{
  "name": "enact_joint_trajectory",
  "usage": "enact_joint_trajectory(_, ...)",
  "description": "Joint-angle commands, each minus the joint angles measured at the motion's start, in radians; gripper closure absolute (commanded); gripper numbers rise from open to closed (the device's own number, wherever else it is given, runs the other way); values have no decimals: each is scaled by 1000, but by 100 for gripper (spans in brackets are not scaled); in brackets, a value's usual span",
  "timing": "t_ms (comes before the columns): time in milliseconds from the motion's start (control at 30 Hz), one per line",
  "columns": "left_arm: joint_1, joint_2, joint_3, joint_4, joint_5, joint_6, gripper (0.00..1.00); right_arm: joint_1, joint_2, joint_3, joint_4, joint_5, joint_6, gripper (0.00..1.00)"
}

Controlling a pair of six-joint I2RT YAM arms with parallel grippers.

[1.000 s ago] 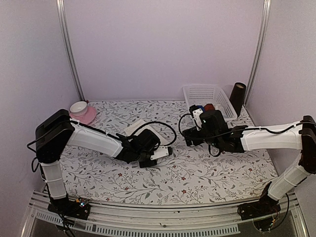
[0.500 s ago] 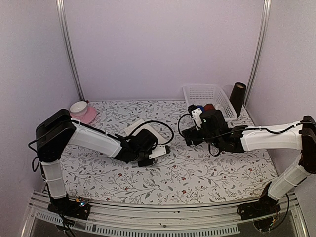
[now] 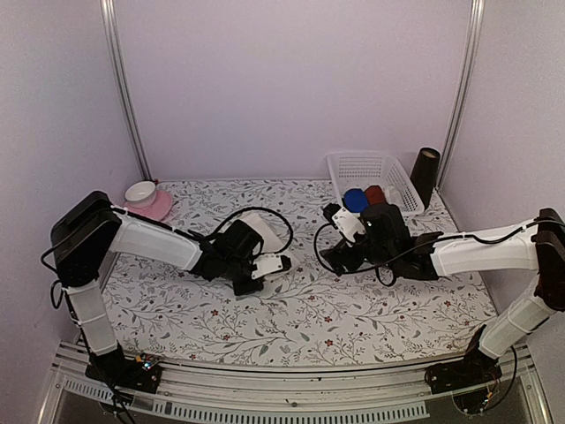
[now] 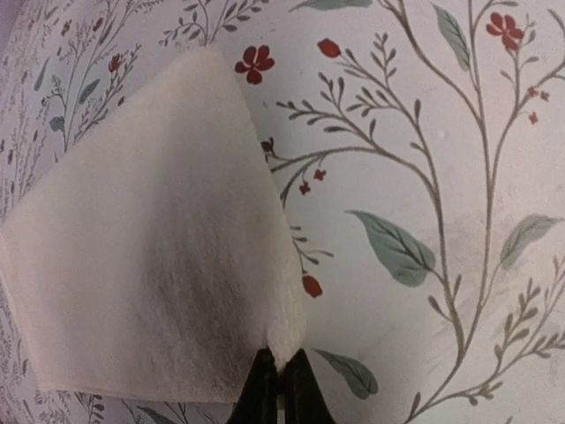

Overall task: Roll the towels
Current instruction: Pick up the towel from the center of the board.

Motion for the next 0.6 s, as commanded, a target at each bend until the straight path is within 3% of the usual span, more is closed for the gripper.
enact_joint_trajectory(0, 89, -91, -43, -157, 289, 35, 100, 5, -54, -66, 86, -236, -221, 1)
enact_joint_trajectory(167, 199, -200, -63, -292, 551, 120, 100, 29, -63, -156, 221, -393, -365, 0)
enact_joint_trajectory(300, 287, -210, -19, -414, 707, 166, 100, 103, 35, -125, 253, -350, -494, 2)
enact_joint_trajectory(567, 361, -162, -4, -480, 769, 190, 100, 183, 280, 32, 264, -260, -611, 7)
